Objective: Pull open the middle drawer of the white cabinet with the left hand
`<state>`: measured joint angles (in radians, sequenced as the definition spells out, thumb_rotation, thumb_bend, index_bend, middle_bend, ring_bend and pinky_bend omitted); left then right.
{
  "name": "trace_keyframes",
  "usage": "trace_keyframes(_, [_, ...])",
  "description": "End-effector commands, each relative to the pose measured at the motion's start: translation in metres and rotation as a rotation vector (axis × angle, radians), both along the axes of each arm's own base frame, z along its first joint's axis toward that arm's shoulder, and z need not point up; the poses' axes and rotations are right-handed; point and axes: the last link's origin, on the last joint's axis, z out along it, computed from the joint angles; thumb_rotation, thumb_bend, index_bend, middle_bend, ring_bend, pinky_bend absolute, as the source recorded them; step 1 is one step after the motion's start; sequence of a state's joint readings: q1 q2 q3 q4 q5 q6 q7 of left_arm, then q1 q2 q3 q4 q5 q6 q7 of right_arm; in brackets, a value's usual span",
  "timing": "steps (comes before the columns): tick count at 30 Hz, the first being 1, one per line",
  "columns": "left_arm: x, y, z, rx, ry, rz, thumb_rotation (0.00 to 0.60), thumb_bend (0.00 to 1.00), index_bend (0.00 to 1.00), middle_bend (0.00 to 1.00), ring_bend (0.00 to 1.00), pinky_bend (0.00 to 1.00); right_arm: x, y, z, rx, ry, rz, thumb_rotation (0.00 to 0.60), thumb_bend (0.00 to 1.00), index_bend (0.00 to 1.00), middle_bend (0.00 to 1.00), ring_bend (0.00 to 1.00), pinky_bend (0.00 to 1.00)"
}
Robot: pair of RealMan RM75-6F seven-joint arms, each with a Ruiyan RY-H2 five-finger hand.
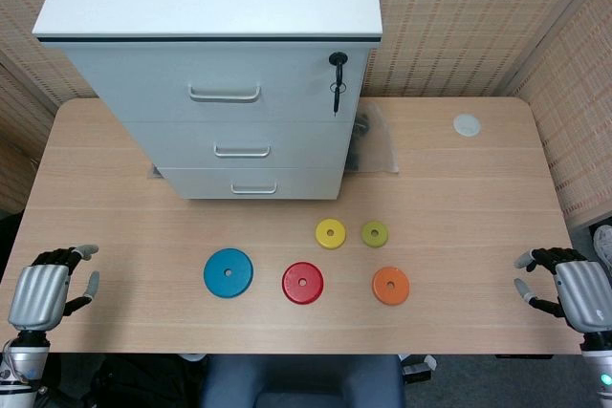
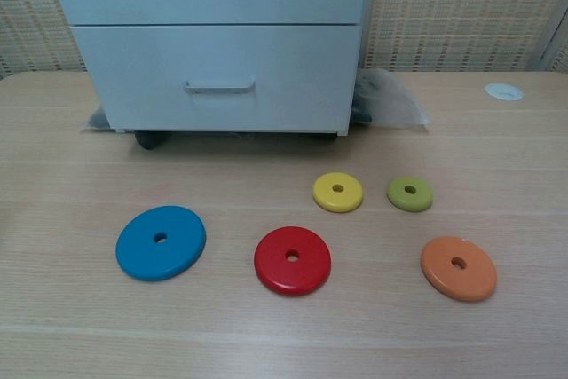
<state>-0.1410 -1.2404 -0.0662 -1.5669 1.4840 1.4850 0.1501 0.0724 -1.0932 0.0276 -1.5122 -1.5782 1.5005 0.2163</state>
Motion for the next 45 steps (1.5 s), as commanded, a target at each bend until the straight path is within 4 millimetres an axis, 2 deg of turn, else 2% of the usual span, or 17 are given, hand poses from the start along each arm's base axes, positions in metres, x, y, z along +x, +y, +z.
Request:
trace_keyframes(1, [0.0,0.001,-0.001,-0.003,0.001,-0.002,0.6,0.44,0.31,0.41,0.37,0.37,0.0,0.0,0.0,-0.003,0.0,0.0,0.6,0.27,0.48,0.52,0.43,0.4])
trace_keyframes(12, [0.004,0.003,0.002,-0.006,-0.015,-0.026,0.6,0.43,0.32,0.41,0.37,0.37,0.0,0.003,0.003,-0.021,-0.004,0.001,0.6,0.27,0.48,0.52,0.43,0.4])
trace_keyframes(17, [0.016,0.014,0.006,-0.028,-0.069,-0.105,0.6,0.44,0.32,0.41,0.39,0.37,0.001,0.002,0.007,-0.038,0.003,0.013,0.6,0.27,0.48,0.52,0.43,0.4])
trace_keyframes(19, [0.023,0.024,0.009,-0.034,-0.111,-0.154,0.6,0.43,0.31,0.43,0.44,0.46,0.003,0.0,0.008,-0.045,0.003,0.023,0.6,0.27,0.48,0.52,0.43,0.4])
trace_keyframes(21, [0.032,0.034,0.012,-0.049,-0.151,-0.208,0.6,0.44,0.31,0.48,0.51,0.65,0.005,-0.001,0.007,-0.037,0.001,0.031,0.6,0.27,0.48,0.52,0.43,0.4])
trace_keyframes(24, [0.046,0.051,0.016,-0.081,-0.2,-0.284,0.6,0.44,0.3,0.55,0.59,0.82,0.007,-0.003,0.004,-0.023,0.003,0.038,0.6,0.27,0.48,0.52,0.43,0.4])
trace_keyframes(29, [0.073,0.079,0.021,-0.14,-0.251,-0.398,0.6,0.46,0.3,0.71,0.74,0.97,0.011,-0.005,0.001,-0.013,0.004,0.047,0.6,0.27,0.48,0.52,0.43,0.4])
trace_keyframes(33, [0.095,0.104,0.021,-0.204,-0.283,-0.451,0.6,0.56,0.29,0.87,0.89,1.0,0.012,-0.005,0.0,-0.006,0.008,0.046,0.6,0.27,0.48,0.52,0.43,0.4])
trace_keyframes(36, [0.109,0.116,0.022,-0.23,-0.287,-0.482,0.6,0.61,0.28,0.94,0.96,1.0,0.013,-0.005,0.0,-0.005,0.011,0.044,0.6,0.27,0.48,0.52,0.43,0.4])
trace_keyframes(40, [0.129,0.131,0.021,-0.255,-0.281,-0.52,0.6,0.63,0.27,0.97,1.0,1.0,0.013,-0.004,0.0,-0.003,0.013,0.041,0.6,0.27,0.48,0.52,0.43,0.4])
trace_keyframes(45, [0.153,0.144,0.018,-0.282,-0.291,-0.547,0.6,0.65,0.24,0.99,1.0,1.0,0.013,-0.004,0.0,-0.004,0.012,0.038,0.6,0.27,0.48,0.52,0.43,0.4])
